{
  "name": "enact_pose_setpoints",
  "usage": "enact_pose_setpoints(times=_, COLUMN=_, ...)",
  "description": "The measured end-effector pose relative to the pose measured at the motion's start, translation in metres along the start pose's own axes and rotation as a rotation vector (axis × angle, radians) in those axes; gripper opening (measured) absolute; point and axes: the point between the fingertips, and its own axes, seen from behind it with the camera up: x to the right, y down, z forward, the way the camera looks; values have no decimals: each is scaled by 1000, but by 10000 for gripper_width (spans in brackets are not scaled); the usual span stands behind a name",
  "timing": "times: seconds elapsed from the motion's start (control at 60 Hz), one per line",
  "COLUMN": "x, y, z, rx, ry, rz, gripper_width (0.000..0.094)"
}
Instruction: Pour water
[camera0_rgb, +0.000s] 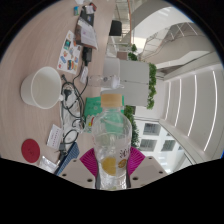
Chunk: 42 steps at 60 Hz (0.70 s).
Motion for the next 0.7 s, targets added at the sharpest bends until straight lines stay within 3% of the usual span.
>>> enact_pose_setpoints(times=0.217, x=-22, y=-38, z=20, rx=61, ry=-19, rz=-626, gripper_width=336)
enact_pose_setpoints(times=0.4, x=-26, y=-49, z=16, rx=84, ry=-13, rz=-771, gripper_width=339)
enact_pose_setpoints(times=0.5, x=-24, y=-48, z=21, rx=88, ry=-5, rz=-721, gripper_width=339)
enact_pose_setpoints(times=0.583, x=1, y=-63, z=24, rx=153, ry=21, rz=-518, gripper_width=340)
enact_pose_setpoints(times=0.667, x=51, y=-61, z=25, rx=147, ry=75, rz=-52, gripper_width=339)
enact_pose_setpoints(times=0.683, x=57, y=-54, z=10, rx=144, ry=136, rz=68, gripper_width=338)
enact_pose_setpoints(times=0.7, x=73, y=-54, z=25, rx=144, ry=104, rz=152, gripper_width=339)
